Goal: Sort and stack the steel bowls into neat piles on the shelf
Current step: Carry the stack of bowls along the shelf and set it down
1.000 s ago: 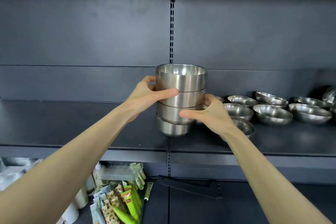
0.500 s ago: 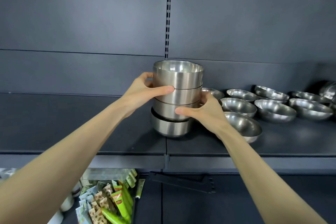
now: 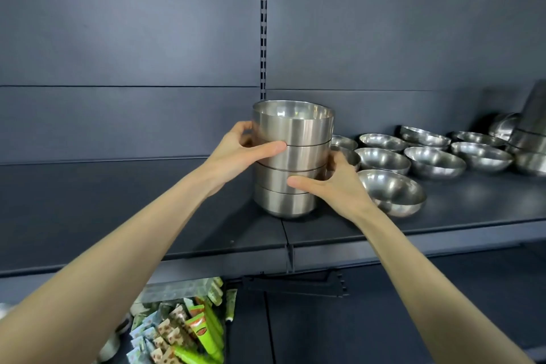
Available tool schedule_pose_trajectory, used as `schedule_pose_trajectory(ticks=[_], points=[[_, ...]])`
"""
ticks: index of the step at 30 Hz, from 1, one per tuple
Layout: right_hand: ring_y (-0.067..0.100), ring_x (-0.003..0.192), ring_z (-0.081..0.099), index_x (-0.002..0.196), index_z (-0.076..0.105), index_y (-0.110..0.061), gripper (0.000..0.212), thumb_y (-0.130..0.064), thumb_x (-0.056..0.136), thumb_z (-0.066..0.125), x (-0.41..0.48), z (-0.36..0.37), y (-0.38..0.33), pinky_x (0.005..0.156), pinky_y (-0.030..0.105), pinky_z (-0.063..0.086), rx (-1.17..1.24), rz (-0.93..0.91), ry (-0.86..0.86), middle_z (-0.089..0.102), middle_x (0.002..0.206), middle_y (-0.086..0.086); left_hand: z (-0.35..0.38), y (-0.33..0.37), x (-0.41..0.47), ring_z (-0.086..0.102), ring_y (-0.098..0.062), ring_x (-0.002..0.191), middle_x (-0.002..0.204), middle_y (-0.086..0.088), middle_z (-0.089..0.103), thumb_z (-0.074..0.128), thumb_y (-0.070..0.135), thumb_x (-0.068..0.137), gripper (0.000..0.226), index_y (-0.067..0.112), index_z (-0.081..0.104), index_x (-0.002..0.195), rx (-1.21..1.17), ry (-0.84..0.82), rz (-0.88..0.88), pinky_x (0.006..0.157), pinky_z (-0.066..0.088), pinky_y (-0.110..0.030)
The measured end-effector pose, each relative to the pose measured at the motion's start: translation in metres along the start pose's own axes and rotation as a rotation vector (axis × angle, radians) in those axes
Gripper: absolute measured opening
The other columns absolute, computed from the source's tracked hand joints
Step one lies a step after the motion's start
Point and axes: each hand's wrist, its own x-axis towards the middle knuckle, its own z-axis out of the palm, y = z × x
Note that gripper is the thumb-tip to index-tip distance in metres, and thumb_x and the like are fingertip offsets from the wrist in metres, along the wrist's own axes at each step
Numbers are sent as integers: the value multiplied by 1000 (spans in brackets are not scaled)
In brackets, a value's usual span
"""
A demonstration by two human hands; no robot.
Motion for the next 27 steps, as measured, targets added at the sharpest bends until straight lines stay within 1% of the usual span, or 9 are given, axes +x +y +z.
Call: schedule_pose_trajectory(ticks=[6,10,12,14,16,18,22,25,27], points=[[16,134,41,144,28,-29,133,-76,31,81,-11,1,-3,111,44,38,7,0,-62,47,142,-5,-2,-4,-3,56,-1,113,123,13,60,77,64,50,91,29,46,129,-10,-76,23,98,43,-26],[17,130,45,137,34,-30,110,-59,44,86,-18,4,4,108,43,41,-12,-38,-70,47,139,-6,1,-12,-9,54,-2,115,126,14,57,79,62,51,96,31,42,134,-33,-101,11,103,43,-31],[9,120,52,123,35,-38,90,-50,52,88,-19,5,7,101,31,46,10,-29,-51,52,125,-17,2,-17,-10,56,-3,114,124,15,58,81,59,52,93,38,40,133,-72,-120,-5,100,45,-33],[-5,108,55,120,33,-41,83,-44,59,89,-19,5,8,87,14,44,24,-33,-28,52,110,-30,1,-21,-11,57,-4,113,122,16,58,82,58,53,89,49,37,129,-112,-152,-22,94,48,-33],[-17,96,54,122,35,-40,82,-42,60,89,-21,7,7,76,7,42,42,-30,1,52,102,-35,0,-21,-13,60,-2,108,119,18,59,83,58,52,83,60,37,121,-148,-188,-40,83,51,-31],[-13,97,57,124,39,-38,82,-41,60,90,-22,10,8,77,9,44,46,-31,37,57,100,-31,-1,-21,-13,64,1,100,114,19,61,84,57,51,75,66,40,112,-170,-196,-40,76,52,-28],[-5,95,63,116,44,-38,78,-38,55,92,-23,10,6,76,11,47,33,-32,89,64,99,-24,-1,-21,-14,63,-6,105,117,14,62,85,52,54,78,61,40,117,-168,-179,-26,80,54,-31],[-11,86,64,112,44,-38,77,-38,53,93,-25,9,2,69,6,48,27,-36,99,66,89,-28,-4,-17,-16,66,2,95,107,18,66,86,50,57,66,66,44,105,-154,-184,-7,67,54,-20],[-11,85,64,111,45,-39,77,-39,51,93,-25,5,-2,72,8,50,32,-46,106,67,85,-30,-6,-10,-16,66,1,95,103,20,68,85,49,60,61,67,45,103,-149,-174,13,67,56,-23]])
